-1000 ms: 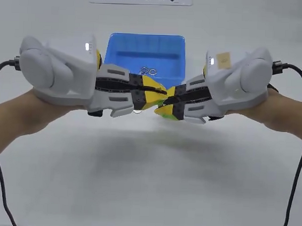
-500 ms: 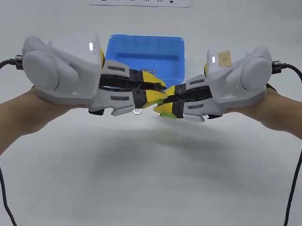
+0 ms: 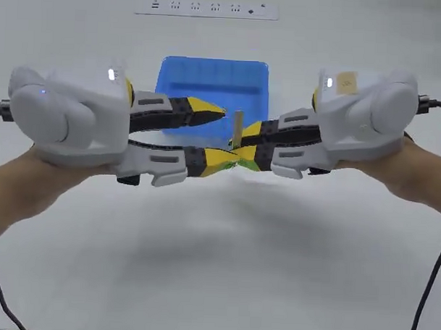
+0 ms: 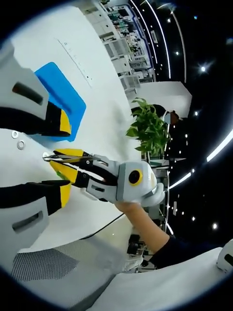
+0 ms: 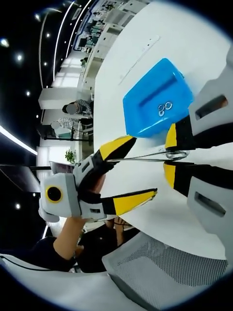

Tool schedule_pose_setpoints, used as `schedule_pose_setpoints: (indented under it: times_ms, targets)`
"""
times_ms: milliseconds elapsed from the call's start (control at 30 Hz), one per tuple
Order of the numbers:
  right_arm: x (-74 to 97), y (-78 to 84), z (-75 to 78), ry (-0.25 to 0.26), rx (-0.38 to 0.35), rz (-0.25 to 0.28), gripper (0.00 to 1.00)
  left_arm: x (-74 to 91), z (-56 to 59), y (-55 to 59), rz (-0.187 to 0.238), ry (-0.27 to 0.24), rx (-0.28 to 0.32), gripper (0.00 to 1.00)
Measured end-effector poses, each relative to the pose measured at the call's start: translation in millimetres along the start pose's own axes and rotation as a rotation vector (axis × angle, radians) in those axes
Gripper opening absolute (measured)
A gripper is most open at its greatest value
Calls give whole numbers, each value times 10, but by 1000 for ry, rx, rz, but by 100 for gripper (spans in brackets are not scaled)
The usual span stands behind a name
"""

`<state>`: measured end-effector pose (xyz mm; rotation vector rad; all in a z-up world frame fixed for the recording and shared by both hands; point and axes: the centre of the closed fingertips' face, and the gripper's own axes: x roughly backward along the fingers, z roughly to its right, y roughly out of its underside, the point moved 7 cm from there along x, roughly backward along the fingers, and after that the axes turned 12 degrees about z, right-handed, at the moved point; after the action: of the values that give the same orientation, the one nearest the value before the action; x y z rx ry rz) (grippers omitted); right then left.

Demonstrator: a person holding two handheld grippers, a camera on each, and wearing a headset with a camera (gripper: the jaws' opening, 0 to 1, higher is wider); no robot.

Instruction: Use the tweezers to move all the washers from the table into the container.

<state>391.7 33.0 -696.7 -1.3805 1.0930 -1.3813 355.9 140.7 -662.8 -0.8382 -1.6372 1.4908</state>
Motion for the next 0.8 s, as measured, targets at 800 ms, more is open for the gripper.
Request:
schedule_pose_setpoints:
  times_ms: [800]
  targets:
    - [-118, -576, 574, 74, 31, 126, 10, 773, 105, -61, 76, -272, 92, 78]
